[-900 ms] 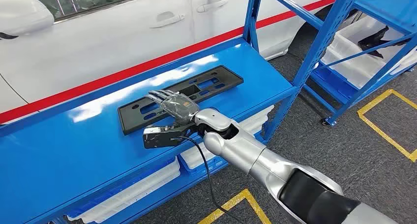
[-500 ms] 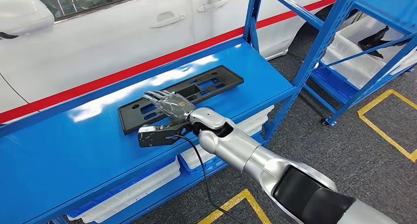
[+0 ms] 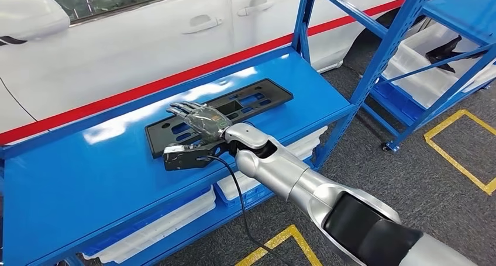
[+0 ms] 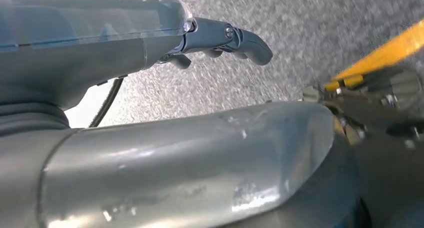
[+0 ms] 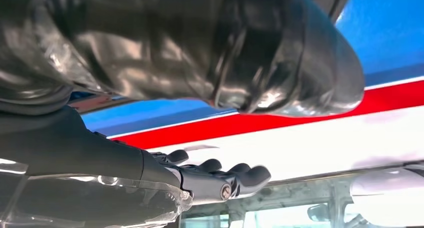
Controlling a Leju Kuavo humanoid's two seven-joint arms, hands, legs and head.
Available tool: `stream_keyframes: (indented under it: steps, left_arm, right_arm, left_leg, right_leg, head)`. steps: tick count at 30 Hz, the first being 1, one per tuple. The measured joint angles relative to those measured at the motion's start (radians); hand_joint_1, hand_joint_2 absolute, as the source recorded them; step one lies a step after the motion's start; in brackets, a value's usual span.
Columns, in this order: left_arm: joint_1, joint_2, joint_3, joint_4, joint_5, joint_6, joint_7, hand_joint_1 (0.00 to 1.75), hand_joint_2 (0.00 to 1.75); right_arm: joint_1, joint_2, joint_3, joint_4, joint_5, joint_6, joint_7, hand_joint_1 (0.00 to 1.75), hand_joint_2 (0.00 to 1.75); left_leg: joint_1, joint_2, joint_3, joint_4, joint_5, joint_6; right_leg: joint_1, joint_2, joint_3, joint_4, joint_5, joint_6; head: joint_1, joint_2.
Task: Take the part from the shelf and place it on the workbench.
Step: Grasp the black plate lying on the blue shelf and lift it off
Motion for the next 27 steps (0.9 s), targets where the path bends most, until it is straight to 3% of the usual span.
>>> stream_keyframes:
  steps: [1, 2, 4, 6, 9, 12, 15, 16, 17, 18, 20, 21, 23, 27]
  left_arm:
    - [0.001, 0.000, 0.000, 0.000, 0.000, 0.000, 0.000, 0.00, 0.00]
    - [0.002, 0.000, 0.000, 0.000, 0.000, -0.001, 0.000, 0.00, 0.00]
    - [0.004, 0.000, 0.000, 0.000, -0.001, -0.001, -0.002, 0.00, 0.00]
    - [0.003, 0.000, 0.000, 0.000, -0.001, -0.002, -0.003, 0.00, 0.00]
    - [0.002, 0.001, 0.000, 0.000, -0.001, -0.002, -0.008, 0.00, 0.00]
    - [0.005, 0.002, 0.000, 0.000, 0.000, -0.003, -0.013, 0.00, 0.00]
    - [0.004, 0.002, 0.000, 0.000, 0.001, -0.003, -0.015, 0.00, 0.00]
    - [0.004, 0.002, 0.000, 0.000, 0.001, -0.004, -0.015, 0.00, 0.00]
    - [0.004, 0.002, 0.000, 0.000, 0.002, -0.004, -0.015, 0.00, 0.00]
    - [0.005, 0.002, 0.000, 0.000, 0.002, -0.004, -0.016, 0.00, 0.00]
    - [0.007, 0.002, 0.000, 0.000, 0.003, -0.004, -0.016, 0.00, 0.00]
    - [0.008, 0.002, 0.000, 0.000, 0.003, -0.004, -0.016, 0.00, 0.00]
    - [0.008, 0.002, 0.000, 0.000, 0.003, -0.004, -0.016, 0.00, 0.00]
    - [0.010, -0.001, 0.000, 0.000, 0.005, -0.002, -0.015, 0.00, 0.00]
  right_arm:
    - [0.001, -0.002, 0.000, 0.002, 0.000, 0.000, 0.000, 0.00, 0.00]
    - [0.001, -0.003, 0.000, 0.004, 0.000, 0.000, 0.000, 0.00, 0.00]
    - [0.000, -0.005, 0.000, 0.007, 0.000, 0.000, 0.000, 0.00, 0.00]
    - [-0.004, -0.008, 0.000, 0.008, 0.000, 0.000, 0.000, 0.00, 0.00]
    - [-0.006, -0.013, 0.000, 0.010, 0.000, 0.000, -0.001, 0.00, 0.00]
    - [-0.007, -0.015, 0.000, 0.009, 0.000, 0.000, -0.001, 0.00, 0.00]
    - [-0.006, -0.015, 0.000, 0.010, 0.000, 0.001, -0.002, 0.00, 0.00]
    - [-0.004, -0.015, 0.000, 0.010, 0.000, 0.001, -0.002, 0.00, 0.00]
    - [-0.002, -0.015, 0.000, 0.010, 0.001, 0.001, -0.001, 0.00, 0.00]
    - [-0.001, -0.015, 0.000, 0.010, 0.003, 0.000, -0.001, 0.00, 0.00]
    - [-0.001, -0.016, 0.000, 0.010, 0.010, -0.003, -0.001, 0.00, 0.00]
    - [-0.001, -0.017, 0.000, 0.010, 0.013, -0.005, 0.000, 0.00, 0.00]
    - [0.001, -0.019, 0.000, 0.010, 0.017, -0.008, 0.001, 0.00, 0.00]
    - [0.007, -0.031, 0.000, 0.010, 0.034, -0.019, 0.017, 0.00, 0.00]
  left_leg:
    - [0.000, -0.003, 0.001, 0.001, -0.002, -0.001]
    - [0.001, -0.008, 0.003, 0.003, -0.004, -0.003]
    - [0.003, -0.018, 0.010, 0.009, -0.016, -0.012]
    - [0.002, -0.026, 0.007, 0.021, -0.030, -0.025]
    - [0.004, -0.035, -0.002, 0.029, -0.037, -0.042]
    - [0.009, -0.023, -0.019, 0.072, -0.066, -0.058]
    - [0.012, -0.008, -0.123, 0.259, -0.135, -0.069]
    - [0.013, -0.007, -0.156, 0.304, -0.141, -0.071]
    - [0.013, -0.005, -0.172, 0.313, -0.126, -0.071]
    - [0.013, -0.004, -0.167, 0.282, -0.091, -0.069]
    - [0.011, -0.002, -0.118, 0.152, -0.007, -0.061]
    - [0.009, 0.000, -0.095, 0.097, 0.019, -0.057]
    - [0.004, 0.001, -0.077, 0.050, 0.024, -0.050]
    - [0.004, -0.003, -0.075, 0.037, 0.025, -0.048]
  right_leg:
    - [-0.001, 0.000, -0.023, 0.036, -0.003, 0.002]
    - [-0.002, 0.000, -0.030, 0.037, 0.014, 0.003]
    - [-0.006, 0.004, 0.007, -0.063, 0.090, 0.003]
    - [-0.007, 0.019, 0.055, -0.169, 0.131, -0.004]
    - [-0.002, 0.026, 0.069, -0.203, 0.116, -0.023]
    - [-0.004, 0.016, 0.082, -0.210, 0.111, -0.043]
    - [-0.002, -0.001, 0.094, -0.213, 0.102, -0.055]
    - [0.000, -0.006, 0.096, -0.213, 0.100, -0.057]
    - [0.001, -0.009, 0.100, -0.213, 0.097, -0.057]
    - [0.001, -0.010, 0.104, -0.212, 0.094, -0.055]
    - [0.002, -0.012, 0.115, -0.212, 0.087, -0.050]
    - [0.003, -0.013, 0.117, -0.212, 0.085, -0.047]
    - [0.007, -0.014, 0.116, -0.212, 0.084, -0.040]
    - [0.011, -0.015, 0.116, -0.220, 0.088, -0.051]
  head:
    - [0.000, 0.000]
    - [0.000, 0.000]
    - [0.000, 0.000]
    - [0.000, 0.000]
    - [0.000, 0.000]
    - [0.000, 0.000]
    - [0.000, 0.000]
    - [0.000, 0.000]
    - [0.000, 0.000]
    - [0.000, 0.000]
    - [0.000, 0.000]
    - [0.000, 0.000]
    - [0.000, 0.000]
    - [0.000, 0.000]
